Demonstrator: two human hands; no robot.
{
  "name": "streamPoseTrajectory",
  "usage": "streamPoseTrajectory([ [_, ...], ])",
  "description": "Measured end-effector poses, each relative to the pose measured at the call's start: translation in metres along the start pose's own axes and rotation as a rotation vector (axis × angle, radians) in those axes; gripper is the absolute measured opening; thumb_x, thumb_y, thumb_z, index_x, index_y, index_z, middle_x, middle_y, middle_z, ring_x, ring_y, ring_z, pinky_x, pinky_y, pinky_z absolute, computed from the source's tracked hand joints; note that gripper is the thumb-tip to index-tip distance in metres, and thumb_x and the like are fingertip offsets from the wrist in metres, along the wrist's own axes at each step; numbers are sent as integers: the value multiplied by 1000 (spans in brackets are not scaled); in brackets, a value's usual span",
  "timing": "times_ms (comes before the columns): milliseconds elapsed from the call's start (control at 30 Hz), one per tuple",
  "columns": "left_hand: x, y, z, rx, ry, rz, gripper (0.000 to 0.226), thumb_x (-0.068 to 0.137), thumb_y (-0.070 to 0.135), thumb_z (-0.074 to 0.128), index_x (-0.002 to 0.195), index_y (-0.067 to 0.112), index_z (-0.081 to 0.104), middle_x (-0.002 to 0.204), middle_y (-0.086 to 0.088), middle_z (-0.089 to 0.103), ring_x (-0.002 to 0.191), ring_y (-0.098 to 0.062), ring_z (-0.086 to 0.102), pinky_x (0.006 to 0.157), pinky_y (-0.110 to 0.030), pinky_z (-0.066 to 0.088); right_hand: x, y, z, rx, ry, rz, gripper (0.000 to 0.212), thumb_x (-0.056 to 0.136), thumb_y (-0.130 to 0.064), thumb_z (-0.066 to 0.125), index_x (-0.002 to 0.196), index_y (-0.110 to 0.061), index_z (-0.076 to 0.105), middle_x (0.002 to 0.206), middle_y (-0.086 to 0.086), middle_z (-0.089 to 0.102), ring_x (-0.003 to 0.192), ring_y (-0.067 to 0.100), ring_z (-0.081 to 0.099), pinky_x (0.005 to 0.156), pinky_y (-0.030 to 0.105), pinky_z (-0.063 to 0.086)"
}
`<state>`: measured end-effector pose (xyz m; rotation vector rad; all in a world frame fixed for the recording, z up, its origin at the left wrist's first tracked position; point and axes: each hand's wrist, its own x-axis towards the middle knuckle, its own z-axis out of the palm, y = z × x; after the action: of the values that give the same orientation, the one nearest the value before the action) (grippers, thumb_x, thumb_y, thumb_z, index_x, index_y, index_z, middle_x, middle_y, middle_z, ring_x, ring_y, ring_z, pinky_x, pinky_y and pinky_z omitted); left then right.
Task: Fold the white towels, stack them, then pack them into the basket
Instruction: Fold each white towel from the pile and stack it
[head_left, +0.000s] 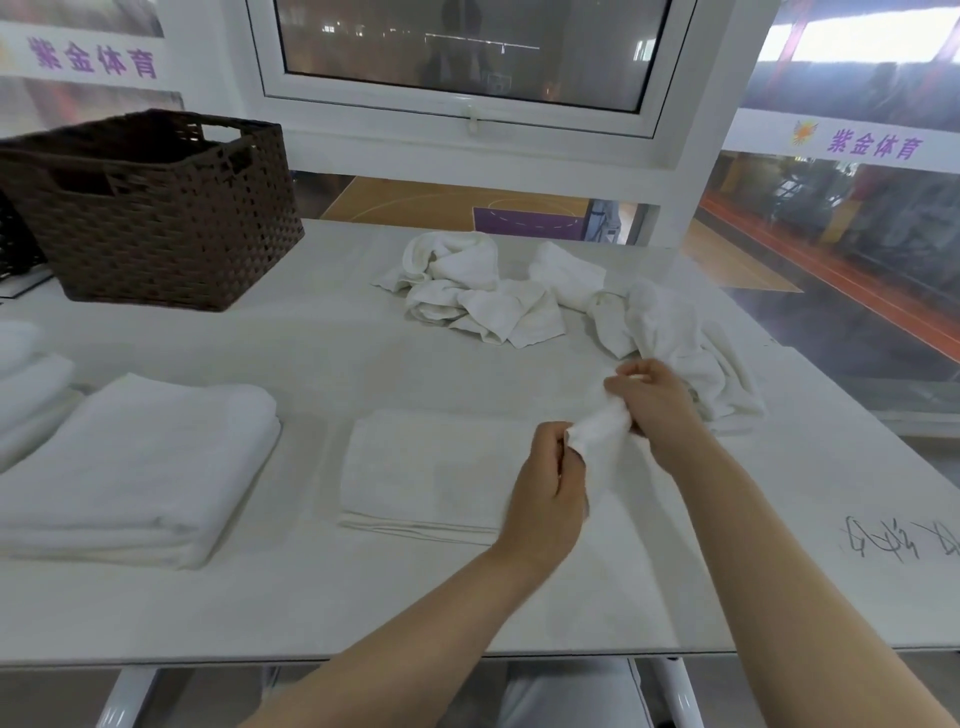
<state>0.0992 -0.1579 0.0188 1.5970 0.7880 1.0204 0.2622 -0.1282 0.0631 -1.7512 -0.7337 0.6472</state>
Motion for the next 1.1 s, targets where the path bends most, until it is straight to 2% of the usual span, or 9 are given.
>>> streamPoseTrajectory([
  [167, -13, 16, -24, -331, 227, -71, 9, 105, 21, 43, 105, 26, 51, 85, 20, 59, 80, -2, 56, 75, -21, 46, -14, -57, 61, -141, 2, -254, 30, 78, -7, 65, 103, -21, 55, 85, -5, 54, 71, 16, 54, 66, 30, 46],
  [267, -17, 14, -57, -436, 354, -143, 12, 103, 24, 47, 110, 31, 52, 99, 14, 64, 97, -10, 62, 90, -31, 51, -29, -77, 106, -295, -78, -383, 30, 80, -5, 61, 105, -19, 53, 87, -7, 52, 74, 9, 51, 61, 23, 40],
  [500, -39, 4, -136, -603, 477, -177, 33, 103, 18, 41, 127, 36, 53, 121, 1, 67, 110, -15, 66, 96, -36, 52, -64, -89, 201, -574, -305, -506, 34, 80, -2, 57, 111, -15, 52, 112, 3, 50, 88, 19, 53, 57, 23, 34],
  [600, -50, -5, -159, -486, 492, -174, 31, 105, 26, 39, 130, 40, 49, 126, 10, 63, 111, -9, 64, 97, -37, 52, -80, -87, 228, -663, -368, -522, 32, 84, 0, 55, 114, -10, 50, 114, 7, 47, 85, 23, 52, 57, 26, 35],
  [667, -55, -12, -172, -133, 467, -158, 36, 100, 34, 47, 134, 46, 41, 135, 18, 51, 114, -3, 58, 96, -33, 49, -89, -85, 242, -713, -398, -536, 32, 84, 2, 54, 114, -7, 49, 114, 10, 46, 84, 25, 52, 61, 28, 37],
  [767, -61, -27, -186, 385, 411, -199, 69, 82, 58, 58, 143, 42, 29, 139, 22, 42, 120, -8, 47, 101, -35, 42, -99, -81, 257, -755, -446, -539, 32, 84, 4, 53, 115, -6, 49, 116, 12, 45, 83, 26, 52, 58, 29, 37],
  [833, -63, -35, -190, 383, 409, -257, 73, 78, 58, 60, 143, 38, 32, 136, 17, 48, 122, -9, 47, 105, -38, 41, -103, -80, 262, -773, -463, -543, 33, 84, 5, 52, 115, -5, 49, 116, 13, 45, 83, 26, 51, 61, 31, 38],
  [967, -64, -40, -192, 181, 414, -258, 49, 92, 25, 60, 135, 41, 41, 126, 16, 57, 116, -5, 55, 104, -41, 47, -106, -79, 265, -798, -475, -554, 34, 84, 6, 52, 115, -5, 50, 117, 13, 44, 83, 26, 51, 63, 32, 40],
  [1100, -63, -38, -194, 4, 391, -262, 52, 84, 22, 48, 127, 49, 42, 119, 6, 61, 105, -18, 62, 96, -50, 51, -109, -82, 269, -813, -509, -564, 33, 85, 4, 55, 116, -6, 50, 117, 12, 44, 85, 25, 52, 65, 32, 42],
])
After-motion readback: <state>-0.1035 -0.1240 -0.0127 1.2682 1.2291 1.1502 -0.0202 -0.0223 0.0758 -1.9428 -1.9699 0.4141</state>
